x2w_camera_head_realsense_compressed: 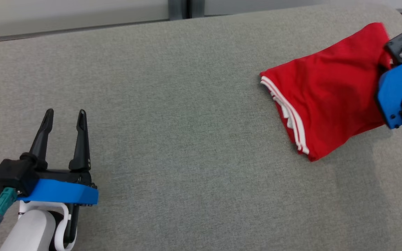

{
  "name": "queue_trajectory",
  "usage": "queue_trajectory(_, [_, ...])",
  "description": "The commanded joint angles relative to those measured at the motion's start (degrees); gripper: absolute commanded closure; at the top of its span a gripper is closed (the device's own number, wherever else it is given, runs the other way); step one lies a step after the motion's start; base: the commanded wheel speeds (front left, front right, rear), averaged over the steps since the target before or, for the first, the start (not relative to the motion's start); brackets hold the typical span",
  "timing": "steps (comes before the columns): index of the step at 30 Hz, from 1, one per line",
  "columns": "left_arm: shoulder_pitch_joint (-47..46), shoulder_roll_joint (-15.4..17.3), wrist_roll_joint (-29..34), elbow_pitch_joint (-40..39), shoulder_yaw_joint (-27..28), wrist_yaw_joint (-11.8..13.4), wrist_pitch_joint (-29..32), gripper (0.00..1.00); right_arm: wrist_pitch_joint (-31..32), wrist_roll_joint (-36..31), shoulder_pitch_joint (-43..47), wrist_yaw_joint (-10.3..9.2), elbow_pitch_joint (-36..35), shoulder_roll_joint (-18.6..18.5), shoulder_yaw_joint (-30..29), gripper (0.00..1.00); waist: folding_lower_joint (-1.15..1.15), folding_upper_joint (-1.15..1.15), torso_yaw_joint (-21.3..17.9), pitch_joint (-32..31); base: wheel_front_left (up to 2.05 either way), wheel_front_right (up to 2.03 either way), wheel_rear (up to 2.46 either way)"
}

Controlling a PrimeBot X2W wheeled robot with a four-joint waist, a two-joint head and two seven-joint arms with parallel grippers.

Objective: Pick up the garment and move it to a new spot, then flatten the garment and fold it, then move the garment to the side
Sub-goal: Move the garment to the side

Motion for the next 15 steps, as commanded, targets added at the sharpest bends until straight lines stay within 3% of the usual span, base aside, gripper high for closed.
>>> queue_trajectory(1, [-1.45, 0.80, 0.48, -0.45, 0.41, -0.03, 0.25, 0.00, -1.50, -0.37, -1.20, -0.02, 0.27, -1.07, -1.43, 1.00, -0.01, 0.00, -3.16, 3.79, 0.00, 0.00, 0.00])
queue_trajectory(8, [-3.56, 2.98, 1.20, -2.30, 0.67, -0.26, 1.51, 0.00, -7.26, -3.33, -1.61, -0.02, 2.68, -4.06, -7.64, 1.00, -0.01, 0.00, -4.61, 7.90, 0.00, 0.00, 0.00])
queue_trajectory(15, [-5.14, 4.37, 1.41, -4.23, 0.85, -0.16, 2.66, 0.00, -14.51, -9.46, -3.19, -0.02, 4.50, -4.14, -11.52, 1.00, -0.01, 0.00, -4.34, 10.52, 0.00, 0.00, 0.00])
